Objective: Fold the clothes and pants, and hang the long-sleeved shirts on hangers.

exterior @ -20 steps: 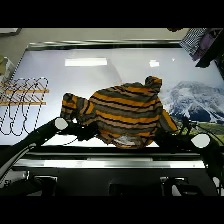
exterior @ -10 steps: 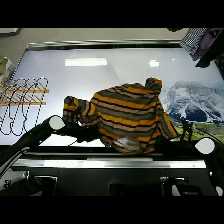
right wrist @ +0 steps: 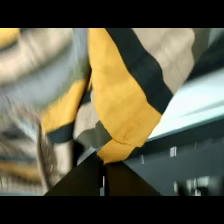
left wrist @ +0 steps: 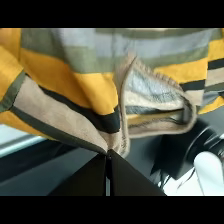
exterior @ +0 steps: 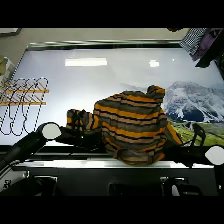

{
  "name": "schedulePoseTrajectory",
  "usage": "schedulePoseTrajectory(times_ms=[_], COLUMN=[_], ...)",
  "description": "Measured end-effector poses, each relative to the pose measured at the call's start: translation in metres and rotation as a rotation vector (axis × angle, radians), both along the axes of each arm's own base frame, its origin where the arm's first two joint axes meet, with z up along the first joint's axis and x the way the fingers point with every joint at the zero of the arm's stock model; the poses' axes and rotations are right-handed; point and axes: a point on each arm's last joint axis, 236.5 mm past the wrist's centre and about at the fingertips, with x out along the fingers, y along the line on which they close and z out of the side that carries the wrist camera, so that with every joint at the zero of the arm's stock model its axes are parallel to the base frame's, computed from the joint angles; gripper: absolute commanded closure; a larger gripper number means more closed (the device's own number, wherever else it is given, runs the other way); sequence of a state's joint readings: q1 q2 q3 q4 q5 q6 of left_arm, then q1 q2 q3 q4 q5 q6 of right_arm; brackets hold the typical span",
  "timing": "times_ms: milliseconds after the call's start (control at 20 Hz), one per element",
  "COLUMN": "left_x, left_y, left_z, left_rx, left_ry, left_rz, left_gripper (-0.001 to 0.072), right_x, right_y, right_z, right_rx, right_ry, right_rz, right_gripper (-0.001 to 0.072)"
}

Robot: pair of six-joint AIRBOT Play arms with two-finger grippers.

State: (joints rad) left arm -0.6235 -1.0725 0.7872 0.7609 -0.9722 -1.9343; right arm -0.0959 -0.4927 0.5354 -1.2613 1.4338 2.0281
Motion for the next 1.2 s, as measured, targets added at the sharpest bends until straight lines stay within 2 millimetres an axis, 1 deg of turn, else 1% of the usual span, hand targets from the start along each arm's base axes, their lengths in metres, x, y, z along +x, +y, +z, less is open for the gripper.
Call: schedulePoseTrajectory(times_ms=[100, 200, 300, 400, 450, 550, 650, 750, 900, 1000, 1100, 1200], left_x=[0.014, 0.029, 0.046, 0.061, 0.067, 0.075, 0.080, 0.082, 0.082, 0.080, 0.076, 0.071], left_y=[0.001, 0.003, 0.006, 0.009, 0.009, 0.008, 0.006, 0.004, 0.003, 0.003, 0.003, 0.003], left_z=[-0.002, -0.009, -0.018, -0.031, -0.036, -0.050, -0.061, -0.068, -0.072, -0.074, -0.074, -0.074], left_rx=[-0.003, 0.003, 0.013, 0.030, 0.036, 0.050, 0.059, 0.060, 0.061, 0.062, 0.062, 0.064], left_ry=[-0.009, -0.012, -0.008, -0.002, 0.000, 0.017, 0.036, 0.045, 0.050, 0.058, 0.068, 0.084], left_rz=[0.042, 0.081, 0.117, 0.139, 0.142, 0.142, 0.141, 0.137, 0.125, 0.116, 0.102, 0.085], left_gripper=[0.0685, 0.0684, 0.0684, 0.0684, 0.0684, 0.0683, 0.0683, 0.0683, 0.0683, 0.0683, 0.0683, 0.0684], right_x=[0.025, 0.050, 0.073, 0.092, 0.101, 0.110, 0.112, 0.110, 0.095, 0.083, 0.070, 0.058], right_y=[-0.008, -0.014, -0.015, -0.014, -0.013, -0.011, -0.008, -0.006, -0.004, -0.007, -0.014, -0.025], right_z=[0.005, 0.002, -0.007, -0.020, -0.028, -0.043, -0.053, -0.060, -0.064, -0.062, -0.055, -0.046], right_rx=[-0.019, -0.028, -0.022, -0.006, 0.003, 0.021, 0.032, 0.036, 0.032, 0.008, -0.030, -0.085], right_ry=[-0.048, -0.065, -0.065, -0.057, -0.050, -0.024, 0.001, 0.019, 0.074, 0.098, 0.111, 0.118], right_rz=[-0.049, -0.077, -0.089, -0.101, -0.108, -0.114, -0.102, -0.069, -0.001, 0.041, 0.079, 0.101], right_gripper=[0.0689, 0.0689, 0.0688, 0.0688, 0.0688, 0.0688, 0.0688, 0.0689, 0.0690, 0.0690, 0.0690, 0.0690])
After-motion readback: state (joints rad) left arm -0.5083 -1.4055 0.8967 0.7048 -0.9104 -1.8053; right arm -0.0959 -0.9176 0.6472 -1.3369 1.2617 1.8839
